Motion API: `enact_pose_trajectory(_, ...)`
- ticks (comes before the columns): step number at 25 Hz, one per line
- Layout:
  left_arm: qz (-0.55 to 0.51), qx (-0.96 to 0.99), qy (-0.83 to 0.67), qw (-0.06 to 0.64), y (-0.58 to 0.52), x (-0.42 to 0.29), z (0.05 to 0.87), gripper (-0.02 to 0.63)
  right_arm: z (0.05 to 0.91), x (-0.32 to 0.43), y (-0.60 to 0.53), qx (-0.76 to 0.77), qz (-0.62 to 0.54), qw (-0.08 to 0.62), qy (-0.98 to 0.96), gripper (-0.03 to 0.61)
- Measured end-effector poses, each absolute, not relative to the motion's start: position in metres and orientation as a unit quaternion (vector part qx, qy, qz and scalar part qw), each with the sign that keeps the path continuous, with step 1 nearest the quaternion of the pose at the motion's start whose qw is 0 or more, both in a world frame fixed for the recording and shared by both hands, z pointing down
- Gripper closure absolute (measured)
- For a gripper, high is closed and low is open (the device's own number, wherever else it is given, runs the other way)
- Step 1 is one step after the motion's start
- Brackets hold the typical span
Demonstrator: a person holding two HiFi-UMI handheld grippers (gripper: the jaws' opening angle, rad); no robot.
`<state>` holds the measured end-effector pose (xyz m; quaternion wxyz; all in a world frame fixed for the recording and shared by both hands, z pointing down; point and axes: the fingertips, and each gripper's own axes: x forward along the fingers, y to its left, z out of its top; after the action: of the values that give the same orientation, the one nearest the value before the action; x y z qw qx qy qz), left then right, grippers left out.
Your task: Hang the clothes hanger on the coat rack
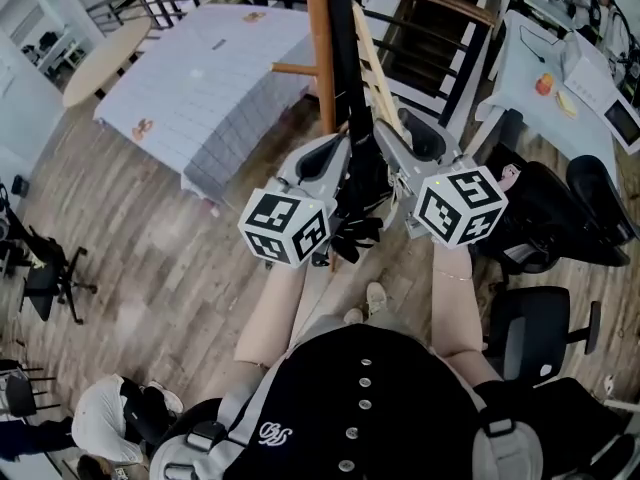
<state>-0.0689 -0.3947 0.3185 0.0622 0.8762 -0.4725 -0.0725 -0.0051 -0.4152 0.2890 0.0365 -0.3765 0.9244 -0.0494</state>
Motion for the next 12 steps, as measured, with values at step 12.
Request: enact_pose_trajectory(12,-0.089,0.892,-0.438,0.066,-0.378,-0.049,0.314,0.615,0.282,0.016,-0.372,-0.391,-0.031,0.054,0.918,0.451)
